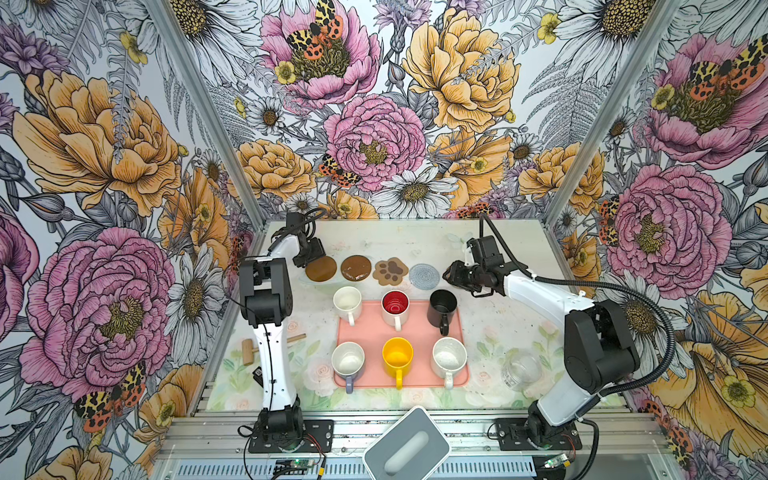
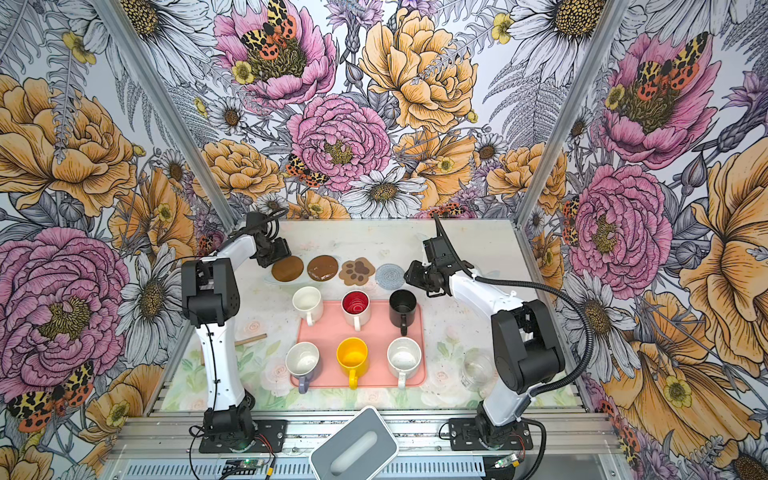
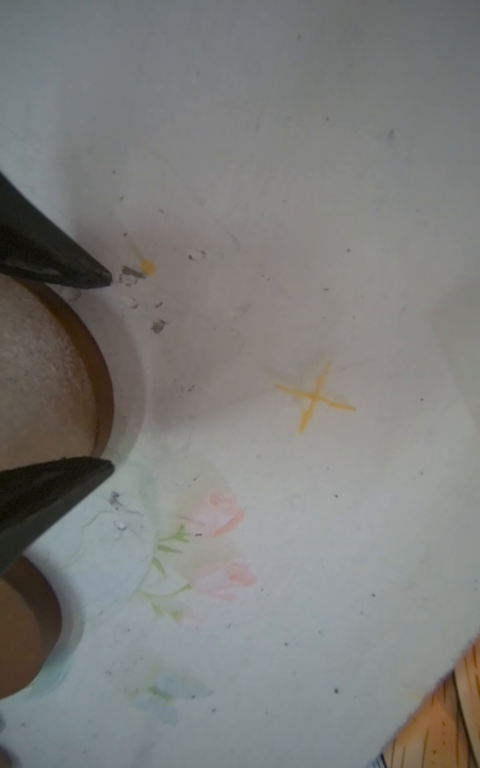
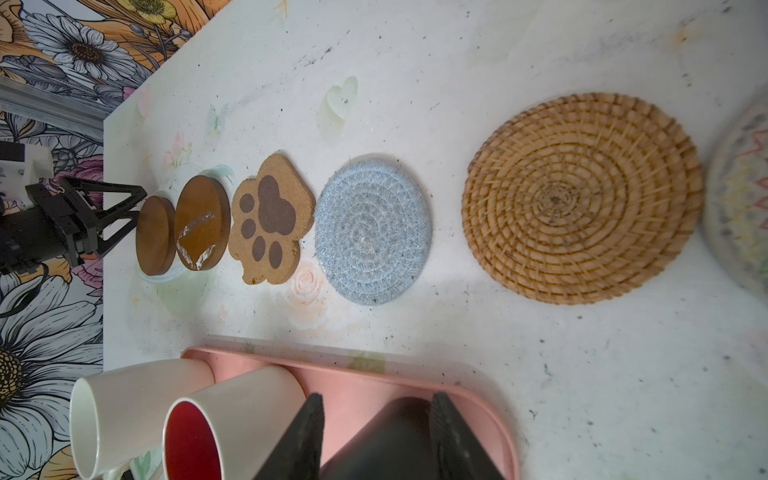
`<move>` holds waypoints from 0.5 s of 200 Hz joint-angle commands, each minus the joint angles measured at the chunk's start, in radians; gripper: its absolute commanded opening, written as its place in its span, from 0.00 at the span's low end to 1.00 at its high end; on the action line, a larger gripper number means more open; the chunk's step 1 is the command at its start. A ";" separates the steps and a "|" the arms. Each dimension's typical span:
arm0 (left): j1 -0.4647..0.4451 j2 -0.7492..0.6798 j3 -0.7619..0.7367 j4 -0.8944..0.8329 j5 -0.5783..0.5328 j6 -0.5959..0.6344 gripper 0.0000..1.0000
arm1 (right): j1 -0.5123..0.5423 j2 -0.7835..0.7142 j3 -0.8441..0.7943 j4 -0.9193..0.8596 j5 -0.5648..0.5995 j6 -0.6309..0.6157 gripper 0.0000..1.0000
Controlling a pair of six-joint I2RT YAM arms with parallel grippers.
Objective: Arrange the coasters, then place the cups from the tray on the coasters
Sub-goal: 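Press the left gripper on the wooden coaster and slide it away from the others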
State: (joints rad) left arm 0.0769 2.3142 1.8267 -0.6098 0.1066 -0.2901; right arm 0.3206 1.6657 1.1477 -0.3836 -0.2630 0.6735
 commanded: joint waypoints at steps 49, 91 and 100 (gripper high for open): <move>-0.031 -0.043 -0.095 -0.003 0.003 -0.008 0.66 | 0.005 -0.023 -0.002 0.014 0.000 0.004 0.44; -0.043 -0.073 -0.136 0.003 -0.011 0.006 0.67 | 0.005 -0.021 0.001 0.015 -0.001 0.004 0.44; -0.047 -0.078 -0.142 0.003 -0.023 0.009 0.67 | 0.005 -0.018 0.001 0.015 -0.003 0.005 0.44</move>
State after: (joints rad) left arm 0.0502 2.2581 1.7260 -0.5591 0.0975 -0.2886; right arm 0.3206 1.6646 1.1477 -0.3836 -0.2630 0.6735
